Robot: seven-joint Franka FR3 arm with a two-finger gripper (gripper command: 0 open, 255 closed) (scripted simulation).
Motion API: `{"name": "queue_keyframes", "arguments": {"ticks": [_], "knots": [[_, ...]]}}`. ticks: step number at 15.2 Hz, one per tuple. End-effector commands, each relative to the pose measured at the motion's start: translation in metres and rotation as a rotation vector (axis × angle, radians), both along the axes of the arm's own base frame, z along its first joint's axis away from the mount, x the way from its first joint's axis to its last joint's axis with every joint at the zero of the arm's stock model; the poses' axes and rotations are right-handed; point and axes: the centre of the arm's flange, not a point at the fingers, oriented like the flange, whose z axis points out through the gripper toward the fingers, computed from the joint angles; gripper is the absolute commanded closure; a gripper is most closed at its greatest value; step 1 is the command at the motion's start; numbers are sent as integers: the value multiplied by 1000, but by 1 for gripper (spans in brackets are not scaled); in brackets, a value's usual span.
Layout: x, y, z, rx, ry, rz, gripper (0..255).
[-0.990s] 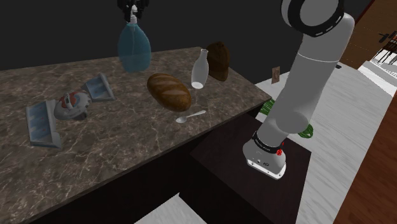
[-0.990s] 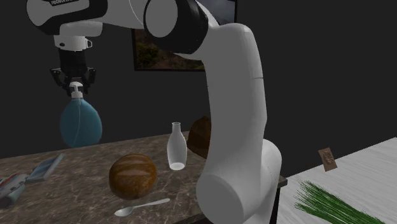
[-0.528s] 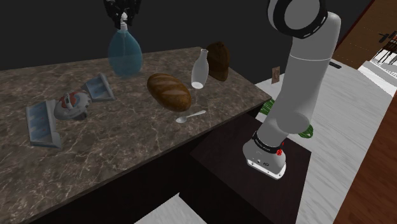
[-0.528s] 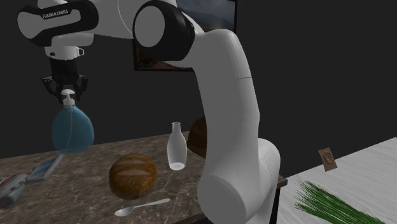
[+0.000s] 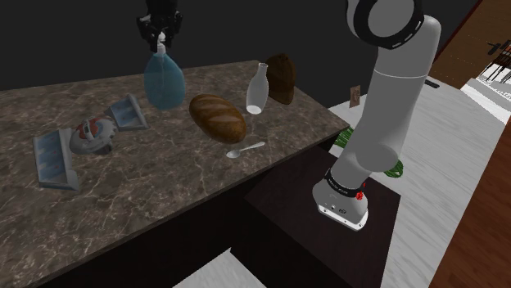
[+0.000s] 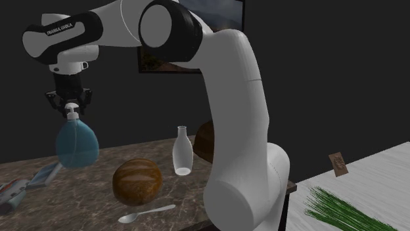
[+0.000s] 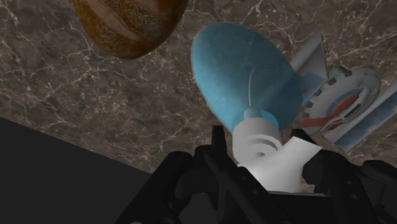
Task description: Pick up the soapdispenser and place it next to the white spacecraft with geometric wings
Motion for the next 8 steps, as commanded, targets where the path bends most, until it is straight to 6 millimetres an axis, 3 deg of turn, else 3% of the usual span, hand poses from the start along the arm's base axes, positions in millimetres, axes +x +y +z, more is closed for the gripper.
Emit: {"name": "queue_keyframes", "arguments": {"ticks": [1,8], "knots": [[0,0,-10,1,-2,0,255],[0,0,-47,1,-2,0,255]]}}
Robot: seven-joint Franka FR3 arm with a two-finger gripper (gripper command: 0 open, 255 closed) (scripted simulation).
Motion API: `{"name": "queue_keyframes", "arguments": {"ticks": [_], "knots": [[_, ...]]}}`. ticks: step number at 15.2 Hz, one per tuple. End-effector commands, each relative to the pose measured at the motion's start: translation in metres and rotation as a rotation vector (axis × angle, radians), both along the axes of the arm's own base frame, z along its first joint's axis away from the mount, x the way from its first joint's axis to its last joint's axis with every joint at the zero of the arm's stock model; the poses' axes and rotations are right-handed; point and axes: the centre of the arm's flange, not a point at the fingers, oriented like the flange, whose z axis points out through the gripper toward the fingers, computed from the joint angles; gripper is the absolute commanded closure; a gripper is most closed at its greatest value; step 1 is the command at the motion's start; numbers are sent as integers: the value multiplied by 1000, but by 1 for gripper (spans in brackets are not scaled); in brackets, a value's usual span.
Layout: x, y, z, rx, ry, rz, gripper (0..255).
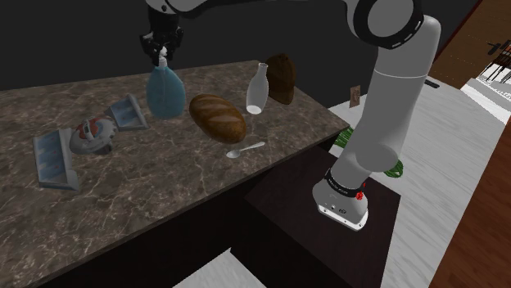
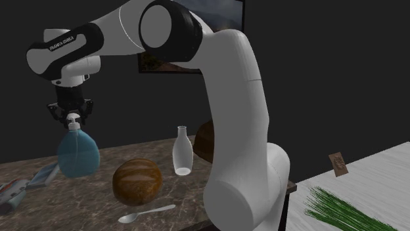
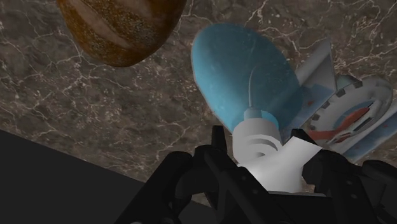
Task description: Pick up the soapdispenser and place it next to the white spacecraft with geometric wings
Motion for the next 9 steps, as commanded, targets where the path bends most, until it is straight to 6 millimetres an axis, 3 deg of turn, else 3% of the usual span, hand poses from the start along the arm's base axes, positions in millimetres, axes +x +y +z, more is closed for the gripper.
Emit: {"name": "queue_keyframes", "arguments": {"ticks": [1,9], "knots": [[0,-1,-10,1,-1,0,255],[0,-1,-52,1,-1,0,255]]}}
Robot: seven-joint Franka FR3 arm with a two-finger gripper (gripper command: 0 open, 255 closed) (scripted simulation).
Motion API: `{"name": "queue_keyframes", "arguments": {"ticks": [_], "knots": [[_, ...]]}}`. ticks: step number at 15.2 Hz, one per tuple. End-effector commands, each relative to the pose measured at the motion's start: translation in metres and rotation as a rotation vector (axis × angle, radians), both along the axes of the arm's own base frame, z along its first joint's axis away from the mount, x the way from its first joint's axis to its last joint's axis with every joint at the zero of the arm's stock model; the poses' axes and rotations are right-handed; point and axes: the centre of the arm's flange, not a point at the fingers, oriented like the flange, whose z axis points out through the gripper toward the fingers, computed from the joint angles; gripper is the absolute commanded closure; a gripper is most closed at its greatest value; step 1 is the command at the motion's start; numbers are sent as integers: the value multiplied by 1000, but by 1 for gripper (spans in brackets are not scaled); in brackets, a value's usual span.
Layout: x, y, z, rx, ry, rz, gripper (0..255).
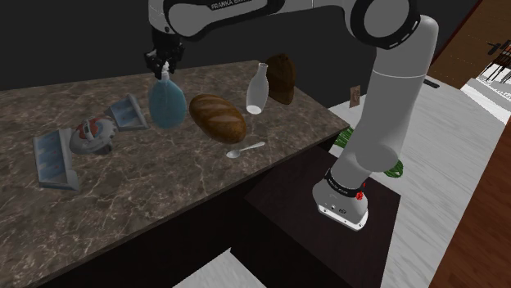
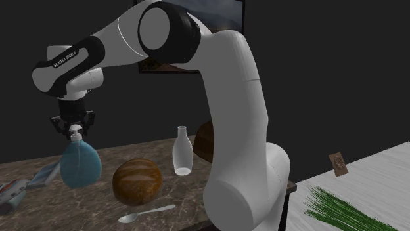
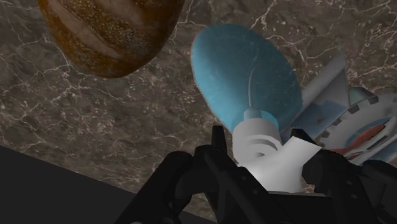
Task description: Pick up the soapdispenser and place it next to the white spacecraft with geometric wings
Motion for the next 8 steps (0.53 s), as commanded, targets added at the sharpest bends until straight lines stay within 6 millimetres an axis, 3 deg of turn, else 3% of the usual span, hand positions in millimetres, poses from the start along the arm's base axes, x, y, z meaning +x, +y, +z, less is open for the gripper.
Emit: {"name": "queue_keyframes", "arguments": {"ticks": [1,5,8], "knots": [[0,0,-11,1,-1,0,255],[0,0,-32,1,-1,0,255],[0,0,-32,1,-1,0,255]]}}
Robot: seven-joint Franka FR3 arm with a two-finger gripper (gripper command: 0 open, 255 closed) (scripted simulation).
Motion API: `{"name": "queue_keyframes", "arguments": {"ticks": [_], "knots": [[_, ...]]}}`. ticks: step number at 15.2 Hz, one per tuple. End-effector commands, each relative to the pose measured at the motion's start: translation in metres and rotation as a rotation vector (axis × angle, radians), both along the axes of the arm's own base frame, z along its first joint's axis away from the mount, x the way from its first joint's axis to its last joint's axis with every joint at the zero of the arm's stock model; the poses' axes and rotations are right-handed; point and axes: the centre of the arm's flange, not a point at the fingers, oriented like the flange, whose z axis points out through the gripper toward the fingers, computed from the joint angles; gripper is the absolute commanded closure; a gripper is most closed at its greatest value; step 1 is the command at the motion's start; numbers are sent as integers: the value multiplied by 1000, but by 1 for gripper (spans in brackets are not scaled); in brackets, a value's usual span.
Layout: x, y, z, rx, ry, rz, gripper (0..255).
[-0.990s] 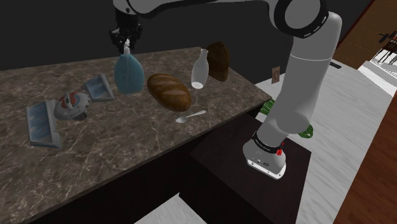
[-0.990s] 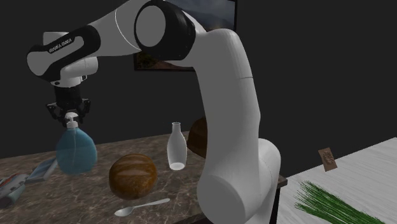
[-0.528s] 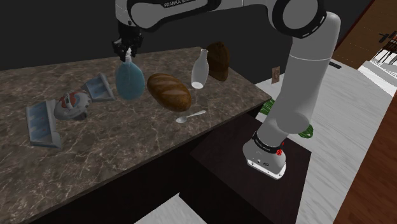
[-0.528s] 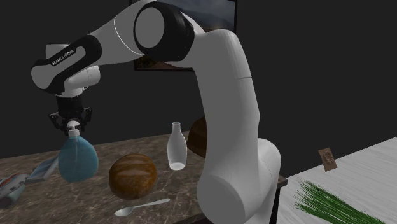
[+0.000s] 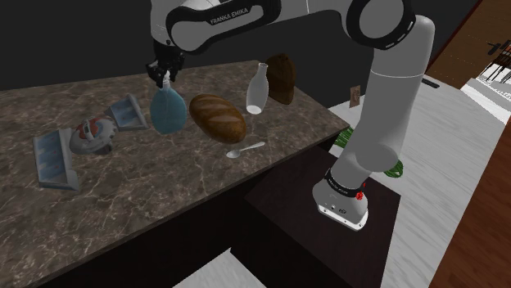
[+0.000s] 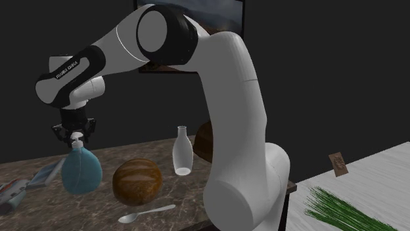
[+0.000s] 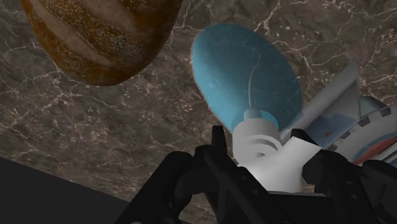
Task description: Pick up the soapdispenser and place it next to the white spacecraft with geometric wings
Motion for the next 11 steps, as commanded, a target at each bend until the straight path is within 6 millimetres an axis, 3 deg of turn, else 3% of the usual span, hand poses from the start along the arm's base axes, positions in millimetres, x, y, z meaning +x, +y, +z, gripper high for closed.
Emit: {"name": "queue_keyframes", "arguments": {"ticks": [1,4,5,10,11], "knots": [[0,0,0,0,-1,0,255],[0,0,0,0,-1,0,255],[0,0,0,0,-1,0,0],[0,0,0,0,-1,0,0],[-4,0,13,0,-1,0,0]]}}
